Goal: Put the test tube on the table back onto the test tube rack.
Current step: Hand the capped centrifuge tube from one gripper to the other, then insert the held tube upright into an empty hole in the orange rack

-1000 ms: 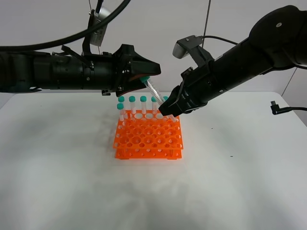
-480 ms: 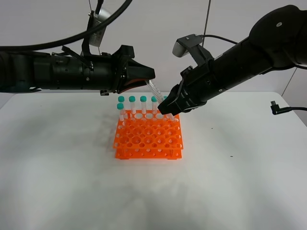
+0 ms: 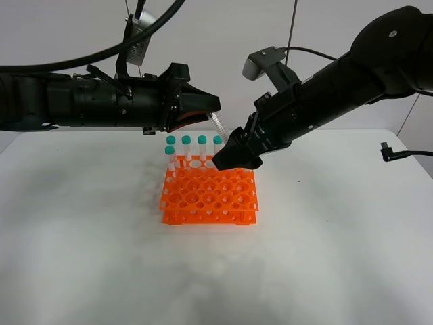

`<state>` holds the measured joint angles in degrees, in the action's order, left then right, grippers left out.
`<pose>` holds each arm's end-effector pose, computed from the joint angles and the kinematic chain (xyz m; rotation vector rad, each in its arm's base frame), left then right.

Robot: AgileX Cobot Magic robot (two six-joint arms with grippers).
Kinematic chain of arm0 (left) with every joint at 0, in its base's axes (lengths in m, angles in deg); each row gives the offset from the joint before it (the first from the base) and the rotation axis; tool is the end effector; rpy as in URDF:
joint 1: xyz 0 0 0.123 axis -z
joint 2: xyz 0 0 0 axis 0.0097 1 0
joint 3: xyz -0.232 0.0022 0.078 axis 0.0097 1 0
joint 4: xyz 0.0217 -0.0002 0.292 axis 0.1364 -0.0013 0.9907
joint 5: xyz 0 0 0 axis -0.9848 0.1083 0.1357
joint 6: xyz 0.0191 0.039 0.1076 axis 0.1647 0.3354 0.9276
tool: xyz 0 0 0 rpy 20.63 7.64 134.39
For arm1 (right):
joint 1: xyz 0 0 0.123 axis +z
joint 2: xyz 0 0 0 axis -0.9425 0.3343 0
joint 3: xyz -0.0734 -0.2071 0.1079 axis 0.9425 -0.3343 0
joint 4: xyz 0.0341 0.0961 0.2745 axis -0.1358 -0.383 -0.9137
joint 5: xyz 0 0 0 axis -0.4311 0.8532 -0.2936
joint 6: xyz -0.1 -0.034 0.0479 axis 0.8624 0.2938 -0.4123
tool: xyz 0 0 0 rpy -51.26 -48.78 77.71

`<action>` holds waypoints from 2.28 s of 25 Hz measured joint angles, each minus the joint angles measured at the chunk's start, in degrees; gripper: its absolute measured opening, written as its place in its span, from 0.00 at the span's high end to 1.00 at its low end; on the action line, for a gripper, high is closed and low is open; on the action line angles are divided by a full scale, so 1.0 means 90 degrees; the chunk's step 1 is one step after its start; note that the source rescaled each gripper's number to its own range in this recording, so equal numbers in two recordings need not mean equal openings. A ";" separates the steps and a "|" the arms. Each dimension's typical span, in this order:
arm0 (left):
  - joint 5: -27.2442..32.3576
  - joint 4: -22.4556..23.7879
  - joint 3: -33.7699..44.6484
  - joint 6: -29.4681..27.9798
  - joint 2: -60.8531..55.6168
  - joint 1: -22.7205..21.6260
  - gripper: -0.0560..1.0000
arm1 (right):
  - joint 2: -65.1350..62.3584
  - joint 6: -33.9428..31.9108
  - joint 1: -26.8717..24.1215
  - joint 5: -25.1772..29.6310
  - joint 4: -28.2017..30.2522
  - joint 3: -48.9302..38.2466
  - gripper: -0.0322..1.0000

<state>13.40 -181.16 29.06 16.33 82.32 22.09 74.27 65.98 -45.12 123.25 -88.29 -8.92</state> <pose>0.3436 -0.2118 0.1959 0.1882 2.1295 -1.1838 0.3345 0.2157 0.2147 -1.0545 2.1890 0.6343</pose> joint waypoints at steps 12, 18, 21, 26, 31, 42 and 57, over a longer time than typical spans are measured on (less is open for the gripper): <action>0.0000 -0.0006 0.0000 -0.0005 0.0000 0.0000 0.95 | 0.0000 -0.3567 -0.0035 0.2109 0.3131 0.1793 0.00; 0.0000 -0.0006 0.0000 -0.0005 0.0000 0.0000 0.95 | 0.0012 -0.4987 -0.0821 0.2247 0.3996 0.1949 0.00; 0.0000 -0.0006 0.0000 -0.0005 0.0000 0.0000 0.95 | 0.0089 -0.5320 -0.1487 0.2255 0.4078 0.1949 0.00; 0.0000 -0.0006 0.0000 -0.0005 0.0000 0.0000 0.95 | 0.0141 -0.5443 -0.2420 0.2830 0.4148 0.1949 0.00; 0.0000 -0.0006 0.0000 -0.0005 0.0000 0.0000 0.95 | 0.0042 -0.5455 -0.2693 0.3049 0.4220 0.1672 0.00; 0.0000 -0.0006 0.0000 -0.0005 0.0000 0.0000 0.95 | -0.2118 -0.5432 -0.2693 0.3057 0.4188 -0.1102 0.00; 0.0000 -0.0006 0.0000 -0.0005 0.0000 0.0000 0.95 | -0.7464 -0.5088 -0.2693 0.1946 0.4207 -0.4493 0.00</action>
<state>13.40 -181.21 29.06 16.29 82.32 22.09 7.10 20.19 -69.35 140.76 -50.42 -49.36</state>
